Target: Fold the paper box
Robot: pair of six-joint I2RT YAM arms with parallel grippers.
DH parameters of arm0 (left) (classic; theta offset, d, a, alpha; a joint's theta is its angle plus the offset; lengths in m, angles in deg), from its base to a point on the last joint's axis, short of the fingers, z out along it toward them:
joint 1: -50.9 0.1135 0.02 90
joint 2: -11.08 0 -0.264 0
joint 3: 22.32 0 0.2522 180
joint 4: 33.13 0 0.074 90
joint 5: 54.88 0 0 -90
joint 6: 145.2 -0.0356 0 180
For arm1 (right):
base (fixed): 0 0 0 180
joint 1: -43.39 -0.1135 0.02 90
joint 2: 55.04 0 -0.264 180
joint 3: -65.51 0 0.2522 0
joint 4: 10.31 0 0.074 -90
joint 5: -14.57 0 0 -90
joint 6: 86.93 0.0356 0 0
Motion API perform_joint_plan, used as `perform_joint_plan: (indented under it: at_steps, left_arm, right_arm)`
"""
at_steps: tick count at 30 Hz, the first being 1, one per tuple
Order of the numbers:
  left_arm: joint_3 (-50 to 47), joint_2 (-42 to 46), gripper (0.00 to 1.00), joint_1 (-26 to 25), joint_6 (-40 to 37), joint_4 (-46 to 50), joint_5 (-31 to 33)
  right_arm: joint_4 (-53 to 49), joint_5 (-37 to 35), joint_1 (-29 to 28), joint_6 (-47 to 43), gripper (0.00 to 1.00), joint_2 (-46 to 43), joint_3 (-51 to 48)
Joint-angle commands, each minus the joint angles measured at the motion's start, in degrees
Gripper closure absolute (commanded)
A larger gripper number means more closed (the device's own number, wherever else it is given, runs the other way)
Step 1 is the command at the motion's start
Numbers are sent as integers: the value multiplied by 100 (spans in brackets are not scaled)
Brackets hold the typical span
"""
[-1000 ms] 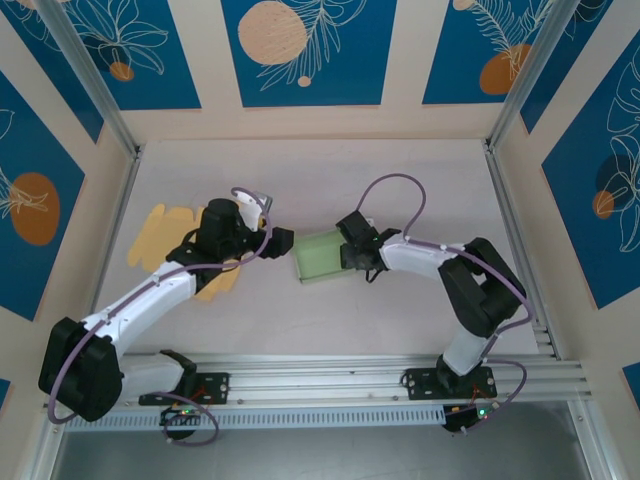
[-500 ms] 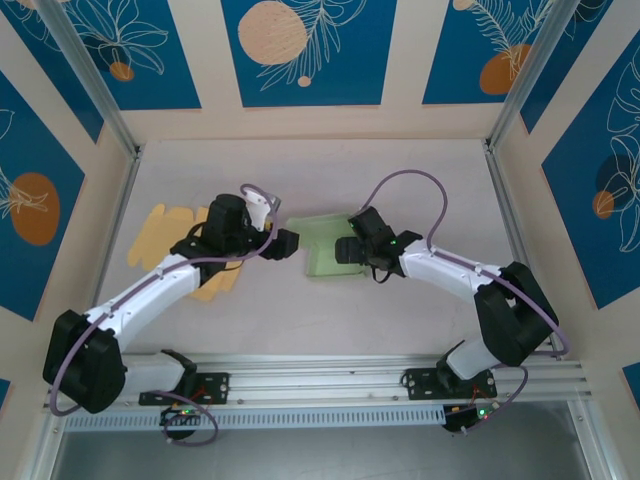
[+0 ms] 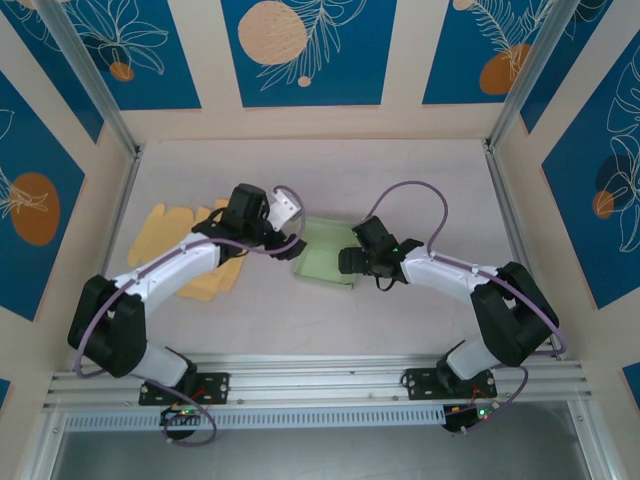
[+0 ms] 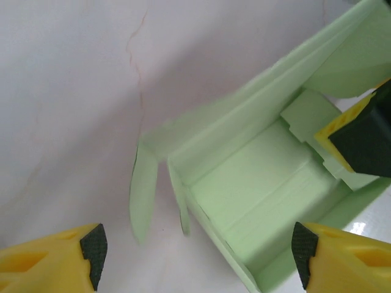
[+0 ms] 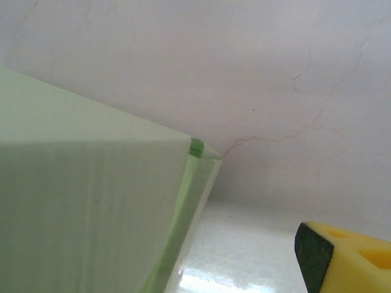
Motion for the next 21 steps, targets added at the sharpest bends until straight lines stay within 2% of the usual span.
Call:
perform_joint_plan:
  at_steps: [1,5,7,10,12,16,21]
  left_arm:
    - [580,-259,23,60,-1154,235,-645]
    - [1252,-716,42,82,-1813,1072,-1250]
    - [1597,-967,57,83,-2020,1487,-1371]
    - [2002,-1237,88,77,-2110,1879,-1372]
    - [2187,-1312,98,81,-2177,2074,-1348]
    - [2381,-1307,100,75,-2408,2394,-1224]
    - [2796,-1446,100,81,-2848,3197,-1355]
  right_arm:
    - [194,210,59,-92,16,-50,-62]
    - [250,294,122,-159,16,-51,-71]
    - [271,325,161,-179,16,-30,-73]
    - [247,334,219,-125,16,-22,-88]
    - [188,288,249,-35,16,-49,-130]
    - [134,276,405,214,17,-218,-296]
    - [495,803,724,-57,17,-480,-482]
